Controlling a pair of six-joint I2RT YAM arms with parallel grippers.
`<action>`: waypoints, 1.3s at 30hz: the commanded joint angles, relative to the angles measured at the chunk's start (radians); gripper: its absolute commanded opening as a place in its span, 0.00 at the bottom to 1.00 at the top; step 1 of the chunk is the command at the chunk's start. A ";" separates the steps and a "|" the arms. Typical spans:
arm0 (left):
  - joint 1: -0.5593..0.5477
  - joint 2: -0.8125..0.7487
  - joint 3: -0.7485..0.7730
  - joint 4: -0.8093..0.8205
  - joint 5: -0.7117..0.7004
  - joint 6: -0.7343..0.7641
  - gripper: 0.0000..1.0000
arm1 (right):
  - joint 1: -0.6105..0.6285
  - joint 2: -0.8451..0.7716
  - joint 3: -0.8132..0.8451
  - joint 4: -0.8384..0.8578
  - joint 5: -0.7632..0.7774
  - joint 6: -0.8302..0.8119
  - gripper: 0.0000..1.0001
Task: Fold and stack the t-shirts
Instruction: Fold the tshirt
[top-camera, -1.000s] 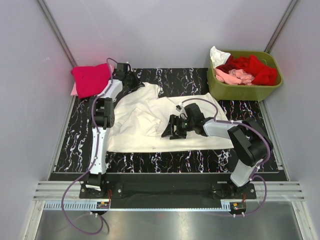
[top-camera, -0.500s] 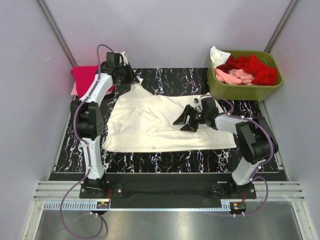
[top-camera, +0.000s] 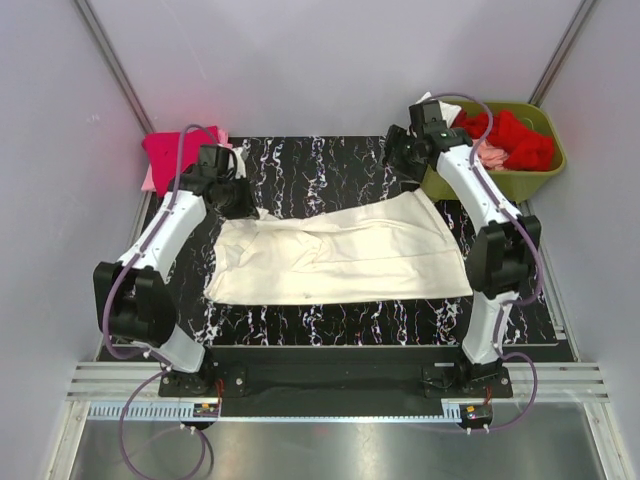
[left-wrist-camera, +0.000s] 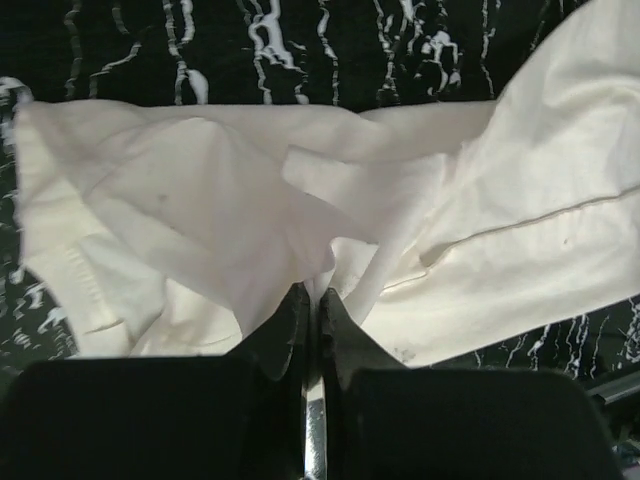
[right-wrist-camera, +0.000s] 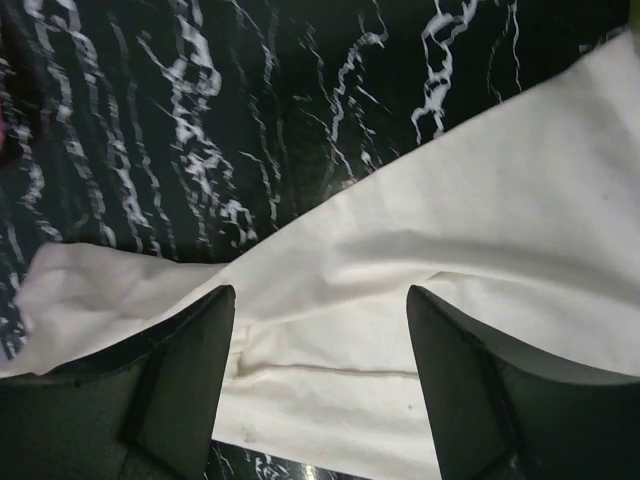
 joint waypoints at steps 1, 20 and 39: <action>0.036 -0.067 0.010 -0.056 -0.106 0.050 0.02 | 0.006 0.110 0.108 -0.196 0.055 -0.053 0.77; 0.177 -0.068 -0.133 -0.046 -0.212 0.078 0.01 | 0.006 0.544 0.565 -0.381 0.242 -0.166 0.73; 0.183 -0.044 -0.183 0.022 -0.192 0.075 0.00 | -0.028 0.757 0.691 -0.314 0.291 -0.131 0.58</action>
